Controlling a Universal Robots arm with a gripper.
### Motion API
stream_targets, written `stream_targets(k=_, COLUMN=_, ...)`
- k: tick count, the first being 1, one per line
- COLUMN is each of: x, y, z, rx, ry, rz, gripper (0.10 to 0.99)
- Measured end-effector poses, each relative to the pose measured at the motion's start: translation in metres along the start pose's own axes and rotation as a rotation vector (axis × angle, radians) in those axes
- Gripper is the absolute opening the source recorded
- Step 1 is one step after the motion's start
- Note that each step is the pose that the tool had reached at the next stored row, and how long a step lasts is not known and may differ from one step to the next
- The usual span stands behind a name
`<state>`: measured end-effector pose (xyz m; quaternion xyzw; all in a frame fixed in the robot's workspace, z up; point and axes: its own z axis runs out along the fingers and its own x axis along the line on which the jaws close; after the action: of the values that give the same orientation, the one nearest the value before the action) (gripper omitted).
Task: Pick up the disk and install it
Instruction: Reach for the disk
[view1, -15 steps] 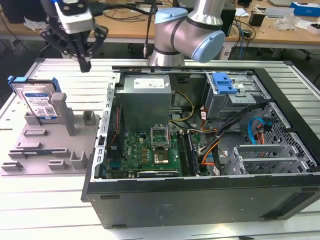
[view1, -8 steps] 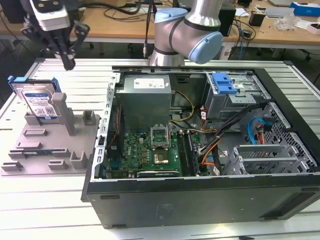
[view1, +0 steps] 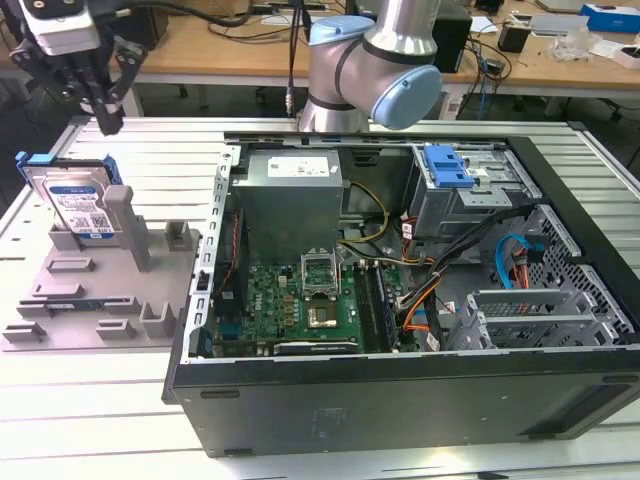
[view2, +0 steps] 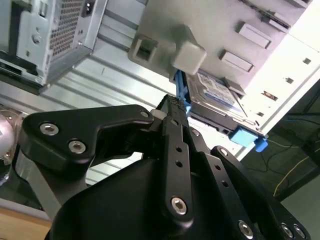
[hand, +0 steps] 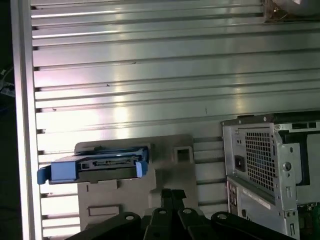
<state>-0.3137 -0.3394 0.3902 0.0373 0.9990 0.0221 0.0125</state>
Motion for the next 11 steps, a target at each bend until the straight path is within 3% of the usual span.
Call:
stream_targets(k=7, x=0.0306, y=0.0120, z=0.0004, rx=0.000, ry=0.0000, rz=0.000, gripper=0.106)
stream_targets(k=9, x=0.0448, y=0.0182, z=0.0006, rx=0.000, ry=-0.0001, rz=0.000, gripper=0.106)
stream_targets(k=11, x=0.0495, y=0.0203, z=0.0007, rx=0.000, ry=-0.0001, rz=0.000, gripper=0.106)
